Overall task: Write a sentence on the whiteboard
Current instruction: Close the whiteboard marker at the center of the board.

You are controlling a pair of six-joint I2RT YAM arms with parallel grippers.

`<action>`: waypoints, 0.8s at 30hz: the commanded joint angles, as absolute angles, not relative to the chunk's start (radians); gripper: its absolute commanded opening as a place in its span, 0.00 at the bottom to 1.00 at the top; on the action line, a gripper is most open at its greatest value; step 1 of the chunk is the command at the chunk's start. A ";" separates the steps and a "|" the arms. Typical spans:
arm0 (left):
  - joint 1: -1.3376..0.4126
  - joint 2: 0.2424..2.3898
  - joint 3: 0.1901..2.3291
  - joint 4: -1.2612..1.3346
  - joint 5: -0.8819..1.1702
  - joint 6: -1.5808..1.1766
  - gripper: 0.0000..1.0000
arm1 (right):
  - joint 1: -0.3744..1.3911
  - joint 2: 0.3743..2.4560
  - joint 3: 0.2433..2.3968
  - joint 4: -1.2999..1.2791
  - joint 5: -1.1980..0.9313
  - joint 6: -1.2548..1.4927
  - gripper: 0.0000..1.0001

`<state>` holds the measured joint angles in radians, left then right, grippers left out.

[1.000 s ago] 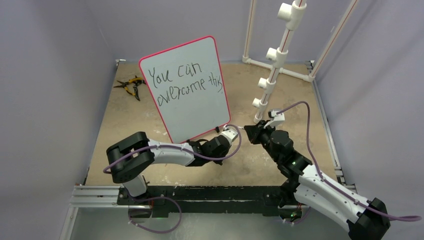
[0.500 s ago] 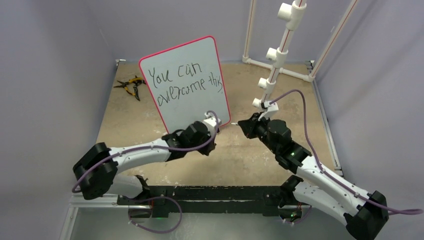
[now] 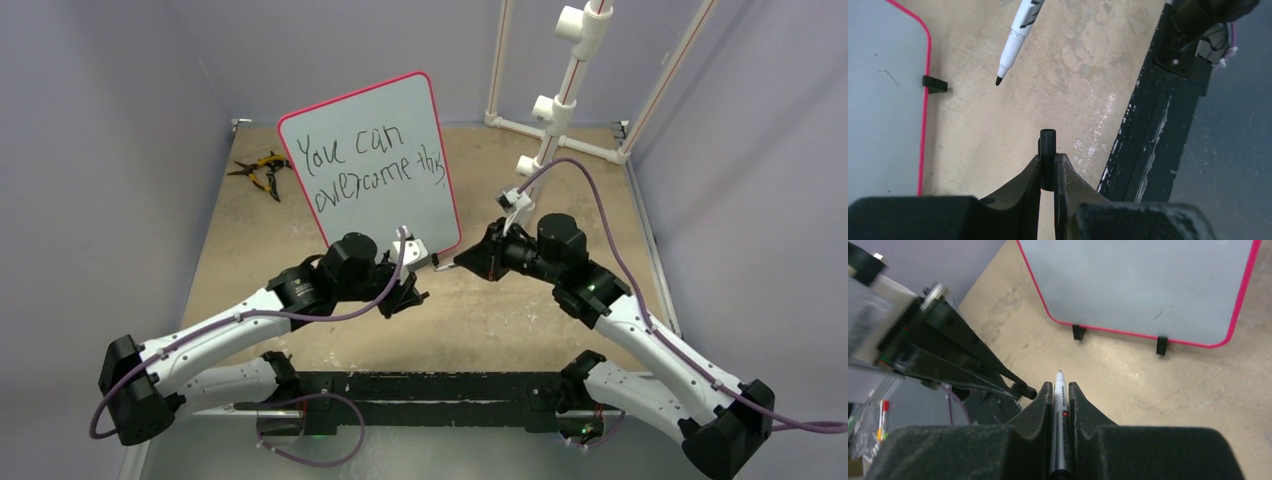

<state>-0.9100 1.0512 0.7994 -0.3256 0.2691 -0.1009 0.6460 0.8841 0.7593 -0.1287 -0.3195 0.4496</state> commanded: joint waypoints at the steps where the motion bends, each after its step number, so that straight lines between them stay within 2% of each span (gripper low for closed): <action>1: -0.911 0.974 0.762 -0.313 0.366 -0.018 0.00 | 0.600 0.876 0.773 -0.205 -0.500 0.374 0.00; 11: -0.911 0.889 0.761 -0.313 0.337 -0.006 0.00 | 0.396 0.886 0.680 -0.052 -0.954 0.394 0.00; 24: -0.911 0.905 0.770 -0.295 0.420 -0.005 0.00 | 0.392 0.901 0.632 0.119 -1.028 0.487 0.00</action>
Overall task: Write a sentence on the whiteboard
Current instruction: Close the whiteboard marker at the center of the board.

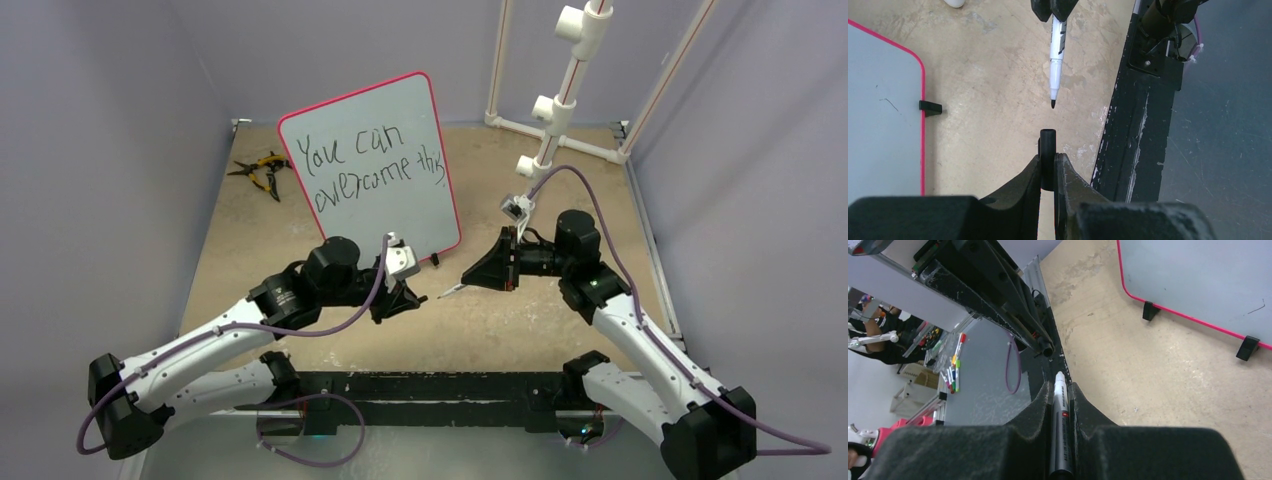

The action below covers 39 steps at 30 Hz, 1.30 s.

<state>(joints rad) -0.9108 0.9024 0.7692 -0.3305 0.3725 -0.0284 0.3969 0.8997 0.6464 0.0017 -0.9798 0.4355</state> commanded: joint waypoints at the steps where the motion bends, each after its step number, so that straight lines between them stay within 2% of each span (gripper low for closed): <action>1: -0.911 0.908 0.770 -0.295 0.427 -0.005 0.00 | 0.391 0.903 0.628 0.135 -1.025 0.495 0.00; 9: -0.911 0.930 0.776 -0.299 0.441 -0.005 0.00 | 0.394 0.907 0.594 0.243 -1.021 0.563 0.00; 39: -0.910 0.946 0.784 -0.277 0.442 -0.012 0.00 | 0.399 0.928 0.575 0.279 -1.054 0.587 0.00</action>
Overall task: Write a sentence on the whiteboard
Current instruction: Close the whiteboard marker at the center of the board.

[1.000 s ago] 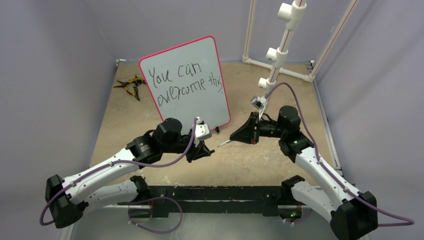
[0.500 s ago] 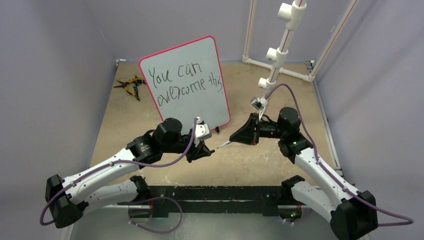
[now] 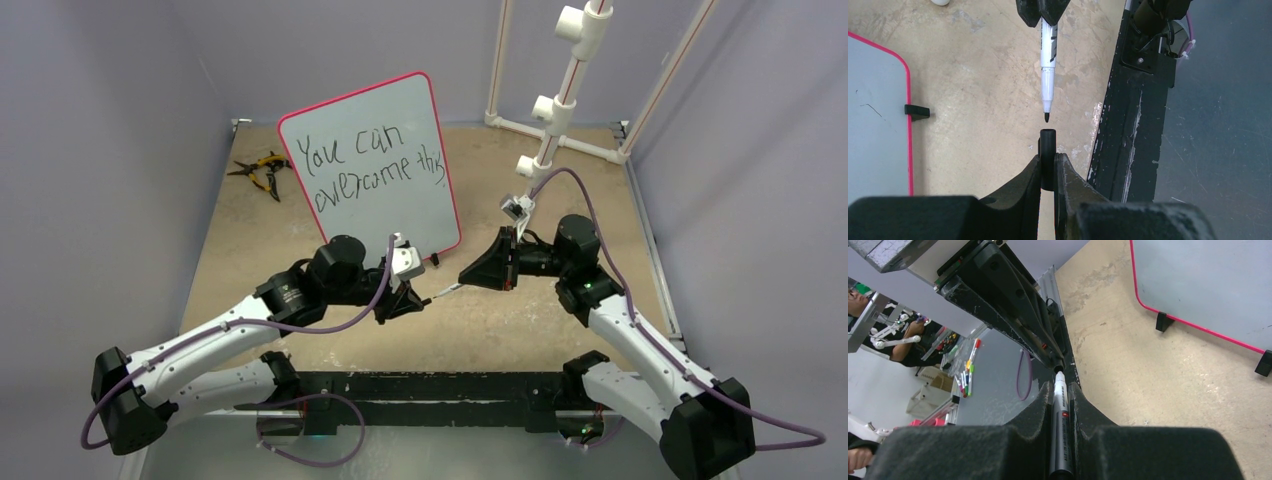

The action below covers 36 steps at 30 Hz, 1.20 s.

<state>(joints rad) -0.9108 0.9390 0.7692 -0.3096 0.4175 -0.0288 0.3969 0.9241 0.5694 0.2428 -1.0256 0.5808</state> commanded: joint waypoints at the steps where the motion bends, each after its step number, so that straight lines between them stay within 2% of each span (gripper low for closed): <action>1: -0.910 0.948 0.784 -0.274 0.445 -0.012 0.00 | 0.401 0.928 0.575 0.279 -1.053 0.587 0.00; 36: -0.910 0.956 0.791 -0.253 0.458 -0.014 0.00 | 0.416 0.947 0.567 0.322 -1.088 0.626 0.00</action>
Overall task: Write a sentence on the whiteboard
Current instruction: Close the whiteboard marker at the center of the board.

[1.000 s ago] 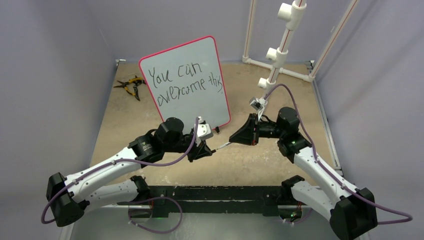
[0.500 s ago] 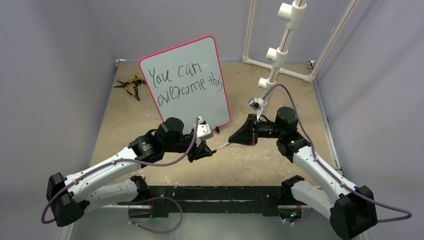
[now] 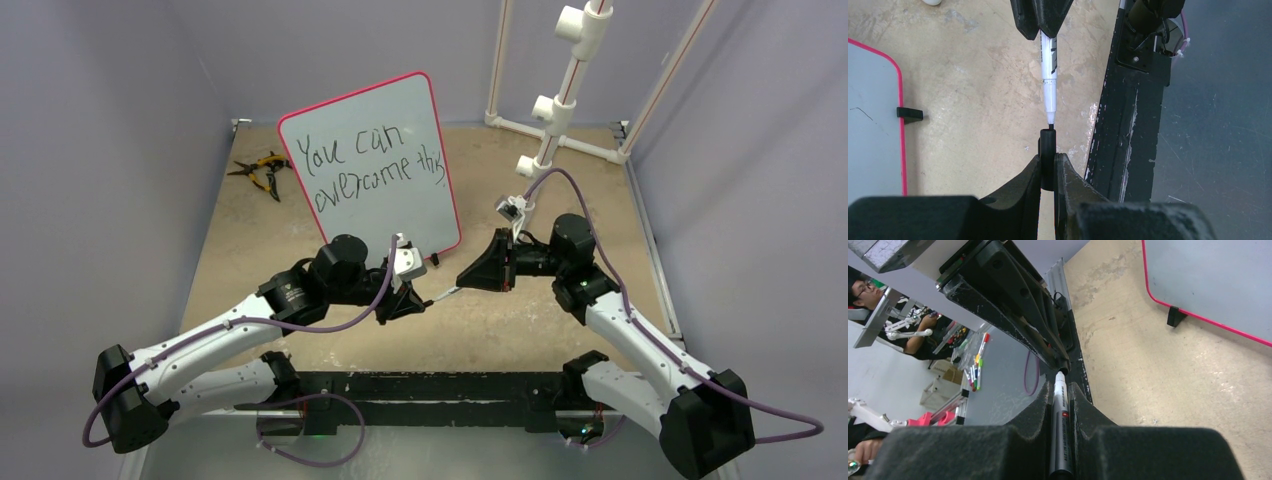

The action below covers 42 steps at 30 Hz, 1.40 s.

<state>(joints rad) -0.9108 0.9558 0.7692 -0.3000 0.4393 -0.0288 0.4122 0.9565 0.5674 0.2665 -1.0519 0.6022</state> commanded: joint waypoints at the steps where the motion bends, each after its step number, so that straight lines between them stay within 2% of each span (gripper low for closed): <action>1: -0.910 0.956 0.792 -0.252 0.457 -0.015 0.00 | 0.417 0.946 0.565 0.325 -1.088 0.630 0.00; 28: -0.910 0.963 0.797 -0.166 0.470 -0.036 0.00 | 0.425 0.964 0.548 0.369 -1.083 0.650 0.00; 42: -0.910 1.005 0.819 -0.101 0.477 -0.052 0.00 | 0.425 0.953 0.454 0.547 -1.091 0.769 0.00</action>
